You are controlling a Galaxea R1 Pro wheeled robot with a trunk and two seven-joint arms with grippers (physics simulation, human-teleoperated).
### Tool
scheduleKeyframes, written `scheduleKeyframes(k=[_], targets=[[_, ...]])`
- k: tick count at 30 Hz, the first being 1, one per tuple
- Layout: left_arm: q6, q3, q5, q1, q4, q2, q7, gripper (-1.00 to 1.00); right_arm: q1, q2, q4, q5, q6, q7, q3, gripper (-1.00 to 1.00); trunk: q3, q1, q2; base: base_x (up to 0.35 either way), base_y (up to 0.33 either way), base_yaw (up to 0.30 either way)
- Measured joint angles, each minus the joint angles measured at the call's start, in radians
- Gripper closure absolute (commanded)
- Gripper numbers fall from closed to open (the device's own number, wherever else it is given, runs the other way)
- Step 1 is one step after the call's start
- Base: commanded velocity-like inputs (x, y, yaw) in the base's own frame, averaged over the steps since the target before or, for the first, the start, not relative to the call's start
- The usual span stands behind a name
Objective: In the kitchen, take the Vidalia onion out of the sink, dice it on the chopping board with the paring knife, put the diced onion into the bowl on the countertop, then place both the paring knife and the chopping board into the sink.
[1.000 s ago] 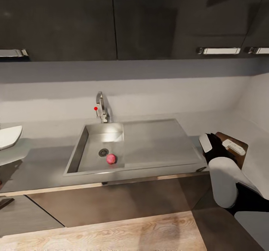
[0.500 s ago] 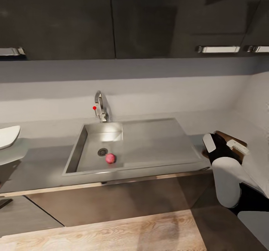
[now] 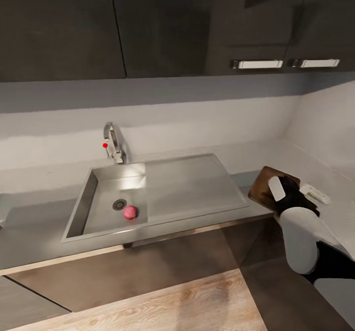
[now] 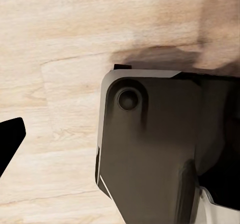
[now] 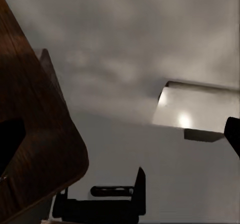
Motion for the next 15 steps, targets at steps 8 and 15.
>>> scheduleKeyframes(k=[8,15], targets=[[0.0,0.0,0.0,0.0,0.0,0.0,0.0,-1.0,0.0,0.064,0.01,-0.001,0.007,0.038,0.006,-1.0,0.0,0.0,0.0,0.0,0.0,-0.012],[0.0,0.0,0.0,0.0,0.0,0.0,0.0,-1.0,0.0,0.087,0.016,-0.001,0.008,0.042,0.008,-1.0,0.0,0.0,0.0,0.0,0.0,0.0]])
